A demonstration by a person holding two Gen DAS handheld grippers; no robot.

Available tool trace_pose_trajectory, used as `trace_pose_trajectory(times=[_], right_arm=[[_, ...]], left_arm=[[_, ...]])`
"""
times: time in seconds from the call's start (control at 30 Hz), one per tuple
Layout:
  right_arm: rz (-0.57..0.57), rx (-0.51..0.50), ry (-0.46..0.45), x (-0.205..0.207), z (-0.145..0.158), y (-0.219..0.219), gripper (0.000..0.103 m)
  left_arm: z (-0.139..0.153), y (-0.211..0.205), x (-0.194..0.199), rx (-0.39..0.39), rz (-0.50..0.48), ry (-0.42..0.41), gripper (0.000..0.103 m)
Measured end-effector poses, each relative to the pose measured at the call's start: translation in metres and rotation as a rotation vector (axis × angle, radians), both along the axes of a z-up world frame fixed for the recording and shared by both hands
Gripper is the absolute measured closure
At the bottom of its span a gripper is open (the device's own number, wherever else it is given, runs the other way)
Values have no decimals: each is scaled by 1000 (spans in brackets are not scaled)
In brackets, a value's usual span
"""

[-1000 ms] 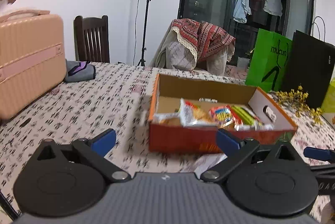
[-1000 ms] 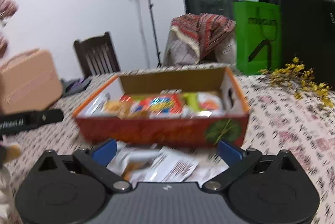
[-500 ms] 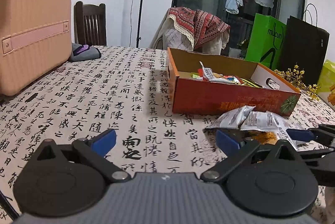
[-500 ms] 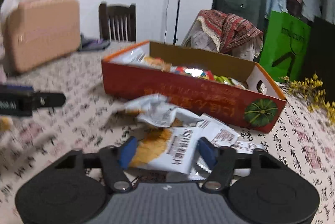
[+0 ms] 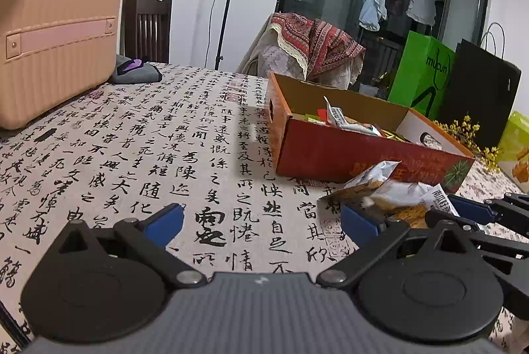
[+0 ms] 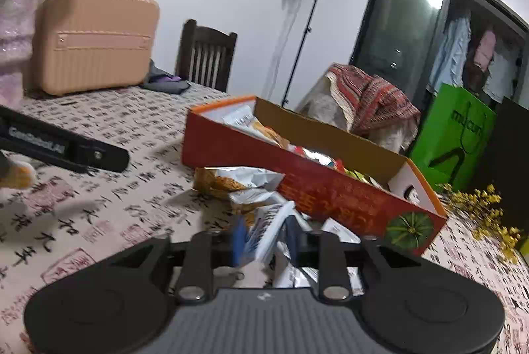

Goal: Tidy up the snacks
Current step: 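Grasp a white snack packet edge-on with the right tool, then grasp a white packet with the left tool while the right tool holds its packet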

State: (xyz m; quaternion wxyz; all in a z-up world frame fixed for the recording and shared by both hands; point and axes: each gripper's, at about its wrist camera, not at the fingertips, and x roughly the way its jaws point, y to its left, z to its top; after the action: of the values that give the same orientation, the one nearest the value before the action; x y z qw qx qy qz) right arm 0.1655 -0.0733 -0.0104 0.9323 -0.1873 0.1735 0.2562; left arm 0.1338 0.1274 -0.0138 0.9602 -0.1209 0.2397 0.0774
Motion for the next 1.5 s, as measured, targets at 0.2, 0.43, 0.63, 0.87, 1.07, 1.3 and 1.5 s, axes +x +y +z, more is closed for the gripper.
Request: trace_pose_trajectory(times=[0.2,0.43,0.63,0.87,1.07,1.3,1.5], right_arm=[[64,54,53,5,8,4,82],[95,93,145,15,2,15,83],[72,104,137,13,3,10,95],[41,231,158,21,18,-27,95],[-22,322,142,30,33,-66,95],[-144,372,120,55,33,-109,95],[-240,408,144,78,6,-133,95]], left_arm=[[1,5,-2,-28,16,-14,0],[0,10,-3,-57,35,-16,0],[0,10,-2,-49,40,-6,0],[5,3,2,-12,48,15,0],[18,-12,10,28,27,23,0],[30,-44,32,108,-48,34,0],[26,-64,65,146,-101,102,0]])
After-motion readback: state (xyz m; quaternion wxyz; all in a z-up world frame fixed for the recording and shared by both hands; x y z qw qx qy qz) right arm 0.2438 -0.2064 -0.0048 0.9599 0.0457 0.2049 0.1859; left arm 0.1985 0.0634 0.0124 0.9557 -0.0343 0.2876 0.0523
